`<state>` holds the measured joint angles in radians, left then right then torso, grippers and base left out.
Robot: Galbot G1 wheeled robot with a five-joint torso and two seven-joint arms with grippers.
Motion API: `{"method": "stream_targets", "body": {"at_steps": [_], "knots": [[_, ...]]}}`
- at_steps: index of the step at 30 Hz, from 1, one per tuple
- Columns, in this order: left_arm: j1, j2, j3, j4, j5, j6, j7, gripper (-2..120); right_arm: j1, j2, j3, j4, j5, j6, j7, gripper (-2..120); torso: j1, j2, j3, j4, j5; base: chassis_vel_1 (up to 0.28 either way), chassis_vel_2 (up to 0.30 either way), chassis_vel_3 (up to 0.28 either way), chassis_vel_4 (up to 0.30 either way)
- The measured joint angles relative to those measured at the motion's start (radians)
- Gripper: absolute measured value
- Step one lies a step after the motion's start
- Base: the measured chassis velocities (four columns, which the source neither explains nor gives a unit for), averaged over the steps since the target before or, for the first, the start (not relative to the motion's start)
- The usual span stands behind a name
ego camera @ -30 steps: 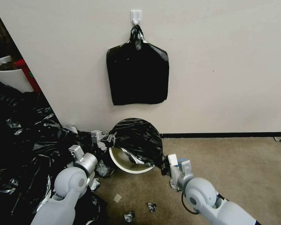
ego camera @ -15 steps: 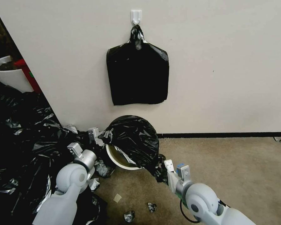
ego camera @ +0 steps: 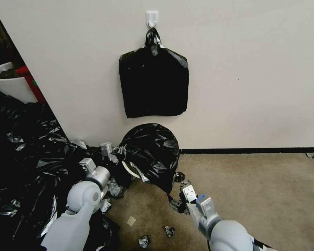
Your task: Place a trash bag onto the trash bin.
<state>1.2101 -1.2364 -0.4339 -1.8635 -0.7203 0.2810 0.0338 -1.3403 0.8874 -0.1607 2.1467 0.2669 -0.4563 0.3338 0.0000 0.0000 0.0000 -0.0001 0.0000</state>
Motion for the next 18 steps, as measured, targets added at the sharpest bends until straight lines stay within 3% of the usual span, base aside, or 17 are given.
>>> {"method": "stream_targets", "body": {"at_steps": [2,3,5,6,8,10,13,18], "knots": [[-0.009,0.001,0.0,-0.011,-0.008,0.018,-0.033,6,-0.021,-0.005,-0.003,-0.004,-0.15,0.087,-0.058,93,0.0,0.0,0.0,0.0,0.0,0.0,0.0,0.0,0.0],[-0.009,0.001,0.0,-0.011,-0.008,0.018,-0.033,6,-0.021,-0.005,-0.003,-0.004,-0.15,0.087,-0.058,93,0.0,0.0,0.0,0.0,0.0,0.0,0.0,0.0,0.0],[-0.018,-0.001,-0.003,-0.022,-0.03,0.045,-0.078,6,-0.026,-0.004,0.003,-0.025,-0.298,0.206,-0.122,100,0.0,0.0,0.0,0.0,0.0,0.0,0.0,0.0,0.0],[-0.018,-0.001,-0.003,-0.022,-0.03,0.045,-0.078,6,-0.026,-0.004,0.003,-0.025,-0.298,0.206,-0.122,100,0.0,0.0,0.0,0.0,0.0,0.0,0.0,0.0,0.0],[-0.025,-0.005,-0.011,-0.038,-0.073,0.086,-0.139,6,-0.017,0.01,0.018,-0.073,-0.456,0.311,-0.156,100,0.0,0.0,0.0,0.0,-0.0001,0.0,0.0,0.0,0.0],[-0.026,-0.006,-0.015,-0.047,-0.092,0.105,-0.163,6,-0.013,0.016,0.024,-0.092,-0.504,0.338,-0.158,100,0.0,0.0,0.0,0.0,0.0,0.0,0.0,0.0,0.0],[-0.034,-0.009,-0.032,-0.093,-0.23,0.207,-0.293,6,0.004,0.057,0.053,-0.182,-0.732,0.454,-0.131,91,0.0,0.0,0.0,0.0,0.0,0.0,0.0,0.0,0.0],[-0.036,-0.01,-0.047,-0.121,-0.312,0.255,-0.344,6,0.016,0.081,0.057,-0.215,-0.817,0.474,-0.102,76,0.0,0.0,0.0,0.0,0.0,0.0,0.0,0.0,0.0]]}}
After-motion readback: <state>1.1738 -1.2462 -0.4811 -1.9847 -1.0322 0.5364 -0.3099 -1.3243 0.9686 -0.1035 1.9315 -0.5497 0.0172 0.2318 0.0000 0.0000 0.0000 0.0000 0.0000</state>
